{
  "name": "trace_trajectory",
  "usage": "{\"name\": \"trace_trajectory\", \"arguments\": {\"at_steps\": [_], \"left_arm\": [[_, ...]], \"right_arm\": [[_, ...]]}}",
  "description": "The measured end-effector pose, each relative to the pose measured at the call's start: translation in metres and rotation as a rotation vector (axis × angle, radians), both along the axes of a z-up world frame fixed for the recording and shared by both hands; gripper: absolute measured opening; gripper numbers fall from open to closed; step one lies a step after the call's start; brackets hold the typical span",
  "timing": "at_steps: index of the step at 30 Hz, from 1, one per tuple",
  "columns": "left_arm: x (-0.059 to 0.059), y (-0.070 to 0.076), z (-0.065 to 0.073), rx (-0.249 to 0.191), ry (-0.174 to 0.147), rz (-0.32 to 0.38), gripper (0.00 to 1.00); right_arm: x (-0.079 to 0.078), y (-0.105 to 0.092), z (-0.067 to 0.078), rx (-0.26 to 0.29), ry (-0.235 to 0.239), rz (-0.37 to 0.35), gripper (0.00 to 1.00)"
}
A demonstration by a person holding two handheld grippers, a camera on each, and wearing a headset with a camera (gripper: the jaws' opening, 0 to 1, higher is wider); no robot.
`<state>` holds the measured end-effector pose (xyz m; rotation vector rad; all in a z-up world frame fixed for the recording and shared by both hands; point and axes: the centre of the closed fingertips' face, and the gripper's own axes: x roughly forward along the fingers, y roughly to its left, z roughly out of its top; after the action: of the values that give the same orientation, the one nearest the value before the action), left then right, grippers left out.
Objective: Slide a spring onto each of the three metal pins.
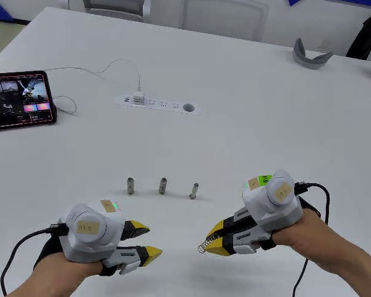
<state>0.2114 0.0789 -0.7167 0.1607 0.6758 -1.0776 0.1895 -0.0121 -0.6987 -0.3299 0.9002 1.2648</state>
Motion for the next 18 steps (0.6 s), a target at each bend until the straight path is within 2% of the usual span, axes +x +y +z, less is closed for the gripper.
{"name": "trace_trajectory", "arguments": {"at_steps": [18], "left_arm": [[0.02,0.031,0.001,-0.007,0.004,0.138,0.4]], "right_arm": [[0.024,-0.006,-0.007,-0.044,-0.026,-0.002,0.12]]}}
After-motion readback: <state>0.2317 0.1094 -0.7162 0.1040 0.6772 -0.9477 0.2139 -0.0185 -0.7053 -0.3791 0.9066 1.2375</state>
